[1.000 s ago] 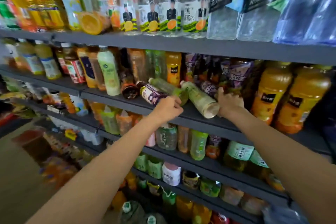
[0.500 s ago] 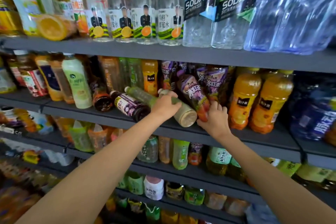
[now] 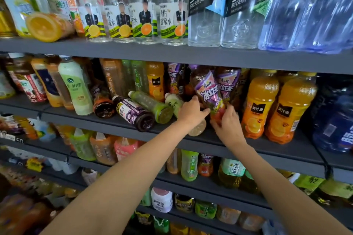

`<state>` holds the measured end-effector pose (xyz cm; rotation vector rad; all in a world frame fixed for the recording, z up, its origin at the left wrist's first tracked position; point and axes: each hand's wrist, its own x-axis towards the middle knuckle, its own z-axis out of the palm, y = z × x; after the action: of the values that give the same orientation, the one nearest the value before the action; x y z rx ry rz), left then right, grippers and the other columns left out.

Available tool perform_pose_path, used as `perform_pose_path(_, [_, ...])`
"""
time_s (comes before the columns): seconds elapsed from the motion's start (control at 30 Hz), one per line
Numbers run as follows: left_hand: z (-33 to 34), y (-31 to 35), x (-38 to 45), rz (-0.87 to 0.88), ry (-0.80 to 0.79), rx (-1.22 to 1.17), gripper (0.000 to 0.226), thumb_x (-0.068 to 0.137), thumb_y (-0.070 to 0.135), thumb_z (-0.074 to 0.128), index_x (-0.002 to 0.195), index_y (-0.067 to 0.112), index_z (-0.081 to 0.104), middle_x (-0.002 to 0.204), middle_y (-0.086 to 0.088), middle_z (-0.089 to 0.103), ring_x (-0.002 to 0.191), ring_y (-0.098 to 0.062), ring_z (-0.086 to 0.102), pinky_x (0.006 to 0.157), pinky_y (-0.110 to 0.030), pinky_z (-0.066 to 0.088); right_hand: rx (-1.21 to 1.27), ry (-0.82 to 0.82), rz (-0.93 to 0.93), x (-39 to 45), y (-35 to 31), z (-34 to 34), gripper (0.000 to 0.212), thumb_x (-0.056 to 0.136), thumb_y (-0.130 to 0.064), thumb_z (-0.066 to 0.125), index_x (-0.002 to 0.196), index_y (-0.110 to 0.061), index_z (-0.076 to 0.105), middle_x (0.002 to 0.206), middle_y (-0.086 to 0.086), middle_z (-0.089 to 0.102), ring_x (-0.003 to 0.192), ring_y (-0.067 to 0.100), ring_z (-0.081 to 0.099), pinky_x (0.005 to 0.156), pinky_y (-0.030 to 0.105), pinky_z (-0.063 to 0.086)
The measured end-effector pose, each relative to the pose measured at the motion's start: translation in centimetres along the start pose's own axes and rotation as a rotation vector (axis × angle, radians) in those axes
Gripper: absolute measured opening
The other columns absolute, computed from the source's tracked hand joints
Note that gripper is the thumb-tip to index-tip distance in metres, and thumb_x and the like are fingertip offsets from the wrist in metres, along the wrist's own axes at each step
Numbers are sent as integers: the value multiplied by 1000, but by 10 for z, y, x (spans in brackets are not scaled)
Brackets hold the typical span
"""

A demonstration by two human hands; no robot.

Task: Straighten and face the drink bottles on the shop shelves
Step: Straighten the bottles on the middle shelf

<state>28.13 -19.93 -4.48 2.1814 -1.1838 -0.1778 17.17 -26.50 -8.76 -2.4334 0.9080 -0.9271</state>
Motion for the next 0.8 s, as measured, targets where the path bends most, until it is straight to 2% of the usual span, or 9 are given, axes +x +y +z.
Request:
perform_pose_path(0.07, [2, -2, 1, 12, -5, 0, 53, 90, 38, 58, 130, 7, 44, 130, -6, 57, 122, -28, 49, 99, -40, 40, 41, 6, 42, 1, -3, -3, 49, 83, -10, 67, 116, 7, 35, 119, 27, 50, 113, 42, 47, 91, 42, 39])
perform_pose_path(0.17, [1, -3, 3, 60, 8, -78, 63, 90, 39, 58, 138, 6, 36, 134, -4, 54, 127, -25, 43, 102, -37, 37, 118, 28, 61, 0, -2, -3, 58, 83, -12, 69, 125, 4, 32, 127, 24, 47, 117, 39, 49, 89, 39, 42])
perform_pose_path(0.3, [0, -2, 3, 121, 81, -216, 62, 79, 46, 69, 123, 9, 45, 122, -5, 60, 117, -24, 52, 96, -42, 43, 151, 12, 47, -6, -3, -1, 75, 84, -12, 68, 140, 4, 21, 133, 23, 37, 121, 34, 43, 93, 28, 36])
perform_pose_path(0.4, [-1, 3, 1, 247, 116, -57, 63, 76, 50, 69, 120, 12, 44, 119, -5, 60, 113, -24, 52, 97, -42, 39, 122, 42, 59, -11, -5, 4, 66, 82, -13, 70, 129, 8, 30, 123, 22, 37, 116, 32, 41, 85, 20, 32])
perform_pose_path(0.47, [-2, 12, 1, 305, 100, 62, 59, 81, 50, 65, 121, 13, 43, 120, -4, 60, 115, -25, 51, 100, -42, 33, 116, 83, 119, -11, -7, 4, 59, 81, -17, 72, 119, 8, 35, 118, 21, 38, 112, 32, 42, 83, 27, 36])
perform_pose_path(0.53, [-4, 20, 1, 272, 41, 79, 54, 85, 45, 61, 123, 11, 43, 123, -6, 58, 117, -26, 50, 102, -43, 33, 93, 117, 174, -9, -10, 5, 57, 80, -19, 72, 115, 8, 36, 119, 22, 39, 113, 34, 43, 84, 33, 39])
perform_pose_path(0.7, [-13, 5, -1, 316, 21, 59, 39, 90, 29, 58, 123, 13, 45, 123, -1, 59, 116, -24, 52, 99, -42, 38, 112, 163, 303, -10, -20, 12, 64, 78, -14, 74, 122, 9, 34, 125, 25, 38, 116, 38, 43, 93, 37, 39])
perform_pose_path(0.77, [-18, -12, -8, 313, 45, -41, 35, 89, 21, 59, 122, 11, 48, 120, -2, 59, 113, -22, 53, 97, -41, 41, 88, 313, 286, -19, -27, 11, 65, 79, -12, 73, 128, 9, 35, 125, 25, 38, 117, 38, 42, 96, 40, 38])
perform_pose_path(0.8, [-23, -22, -13, 306, 68, -81, 35, 88, 17, 59, 121, 10, 49, 119, -3, 59, 111, -22, 54, 96, -41, 42, 41, 450, 222, -26, -34, 11, 57, 81, -11, 69, 126, 7, 40, 123, 25, 41, 114, 36, 43, 95, 40, 39])
